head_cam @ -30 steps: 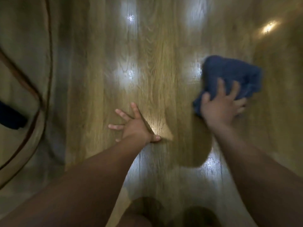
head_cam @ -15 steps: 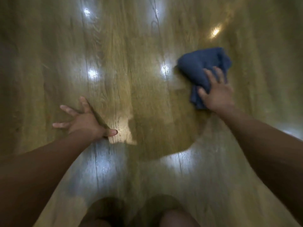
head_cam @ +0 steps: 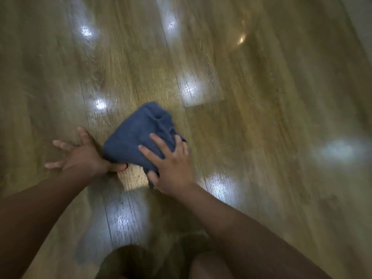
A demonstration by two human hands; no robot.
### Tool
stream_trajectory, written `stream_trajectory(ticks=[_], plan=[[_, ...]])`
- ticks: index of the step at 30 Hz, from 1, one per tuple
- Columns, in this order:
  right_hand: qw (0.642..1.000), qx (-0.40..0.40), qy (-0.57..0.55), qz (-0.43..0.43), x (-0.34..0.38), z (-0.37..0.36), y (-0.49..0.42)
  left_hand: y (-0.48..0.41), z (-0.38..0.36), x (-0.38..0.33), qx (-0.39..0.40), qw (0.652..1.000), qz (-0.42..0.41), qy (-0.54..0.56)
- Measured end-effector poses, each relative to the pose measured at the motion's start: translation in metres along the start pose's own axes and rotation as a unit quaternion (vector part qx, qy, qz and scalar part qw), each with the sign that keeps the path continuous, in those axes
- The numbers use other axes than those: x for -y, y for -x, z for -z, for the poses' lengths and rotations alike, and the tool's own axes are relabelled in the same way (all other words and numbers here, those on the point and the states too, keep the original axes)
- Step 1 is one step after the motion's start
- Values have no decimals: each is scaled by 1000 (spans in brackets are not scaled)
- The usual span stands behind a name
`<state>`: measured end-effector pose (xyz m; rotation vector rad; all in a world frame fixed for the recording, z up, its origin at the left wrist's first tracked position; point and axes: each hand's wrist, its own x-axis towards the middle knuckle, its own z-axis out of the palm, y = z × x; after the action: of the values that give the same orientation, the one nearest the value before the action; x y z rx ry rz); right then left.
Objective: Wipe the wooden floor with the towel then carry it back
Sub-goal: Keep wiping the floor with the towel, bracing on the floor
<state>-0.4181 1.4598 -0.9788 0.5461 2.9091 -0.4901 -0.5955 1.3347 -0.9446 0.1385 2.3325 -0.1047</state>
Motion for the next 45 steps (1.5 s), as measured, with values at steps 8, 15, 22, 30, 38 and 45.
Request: stream_trajectory(ticks=[8, 15, 22, 30, 38, 45], plan=[[964, -124, 40, -233, -246, 77, 13, -5, -3, 4, 4, 1000, -9, 13], [801, -189, -80, -562, -161, 52, -24, -2, -1, 4, -5, 1000, -17, 9], [999, -24, -29, -37, 21, -26, 67, 5, -1, -1, -17, 1000, -4, 1], [963, -85, 57, -249, -244, 75, 39, 6, 4, -4, 20, 1000, -7, 21], [883, -154, -45, -440, -128, 45, -10, 4, 9, -3, 62, 998, -9, 15], [996, -36, -7, 78, -96, 22, 22, -3, 9, -3, 44, 999, -3, 17]])
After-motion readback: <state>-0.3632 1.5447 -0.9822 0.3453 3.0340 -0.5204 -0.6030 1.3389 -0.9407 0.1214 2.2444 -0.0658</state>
